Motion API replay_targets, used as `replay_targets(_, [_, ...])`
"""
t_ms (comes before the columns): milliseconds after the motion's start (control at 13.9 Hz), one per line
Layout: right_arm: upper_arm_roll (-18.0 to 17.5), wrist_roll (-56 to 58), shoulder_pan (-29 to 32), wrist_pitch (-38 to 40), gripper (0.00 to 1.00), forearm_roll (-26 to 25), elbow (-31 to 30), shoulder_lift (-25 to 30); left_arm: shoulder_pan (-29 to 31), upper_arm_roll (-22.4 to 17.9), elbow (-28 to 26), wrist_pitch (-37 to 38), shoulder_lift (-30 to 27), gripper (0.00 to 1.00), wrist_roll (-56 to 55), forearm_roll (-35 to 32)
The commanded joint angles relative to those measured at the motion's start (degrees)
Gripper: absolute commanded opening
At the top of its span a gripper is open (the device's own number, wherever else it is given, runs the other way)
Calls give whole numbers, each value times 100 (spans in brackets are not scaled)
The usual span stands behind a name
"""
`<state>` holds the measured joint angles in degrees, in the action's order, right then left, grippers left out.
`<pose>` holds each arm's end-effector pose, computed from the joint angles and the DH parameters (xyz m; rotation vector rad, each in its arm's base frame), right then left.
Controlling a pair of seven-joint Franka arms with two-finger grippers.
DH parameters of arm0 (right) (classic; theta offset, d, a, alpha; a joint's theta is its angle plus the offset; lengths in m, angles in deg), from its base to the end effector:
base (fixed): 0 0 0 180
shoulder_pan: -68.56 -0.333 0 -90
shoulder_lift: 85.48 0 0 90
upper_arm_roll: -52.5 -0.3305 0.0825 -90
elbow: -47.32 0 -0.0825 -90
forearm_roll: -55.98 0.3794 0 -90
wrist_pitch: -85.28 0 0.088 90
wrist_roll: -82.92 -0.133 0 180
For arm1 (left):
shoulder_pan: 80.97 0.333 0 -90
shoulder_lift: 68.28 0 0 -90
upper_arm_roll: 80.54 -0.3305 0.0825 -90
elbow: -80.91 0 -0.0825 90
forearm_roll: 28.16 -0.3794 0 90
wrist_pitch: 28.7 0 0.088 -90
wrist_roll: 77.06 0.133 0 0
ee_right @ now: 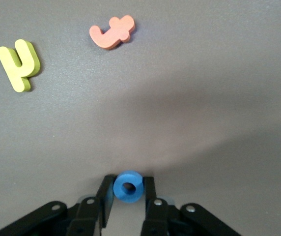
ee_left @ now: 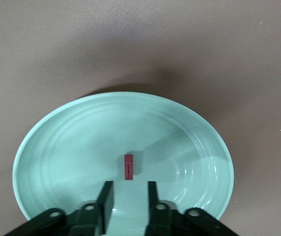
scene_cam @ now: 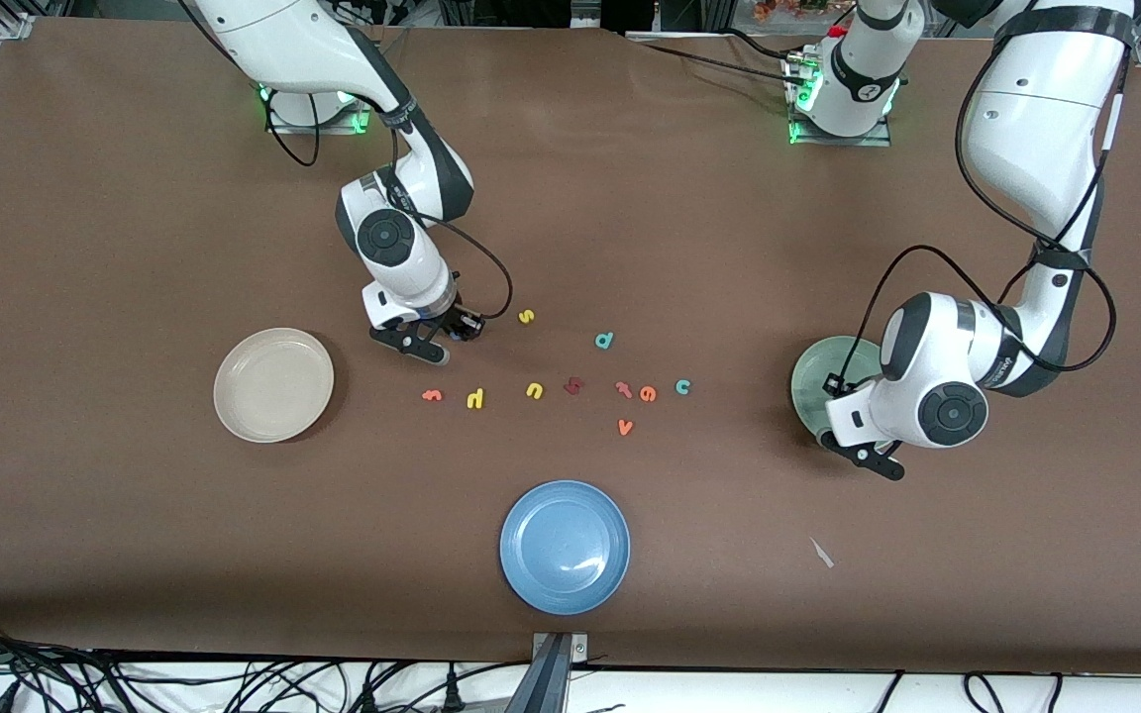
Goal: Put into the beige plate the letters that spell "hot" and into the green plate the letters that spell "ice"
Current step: 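Carry the maroon l onto the green plate with the left gripper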
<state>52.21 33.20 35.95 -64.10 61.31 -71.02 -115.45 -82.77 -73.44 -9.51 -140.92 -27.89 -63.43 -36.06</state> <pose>0.5012 0.3234 0.1673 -3.0373 0.5745 0.0301 0.6551 -0.0817 0.1942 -3.0038 0.6867 0.4948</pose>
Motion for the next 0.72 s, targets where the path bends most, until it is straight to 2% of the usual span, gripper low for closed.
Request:
replay_targets(0, [29, -144, -79, -126, 24, -41, 127, -211, 4, 125, -29, 155, -267, 100, -53, -89])
replay_targets(287, [46, -162, -70, -21, 15, -50, 328, -176, -49, 660, 7, 367, -488, 100, -1008, 253])
replay_targets(359, [73, -127, -44, 205, 14, -84, 434, -141, -75, 844, 7, 367, -488, 100, -1385, 254])
replay_targets(502, [370, 48, -44, 942, 11, -215, 697, 78, -214, 1170, 7, 358, -470, 100, -2194, 245])
replay_targets(646, [590, 400, -52, 1446, 9, -365, 681, 359, -635, 1224, 7, 288, -435, 100, -2784, 245])
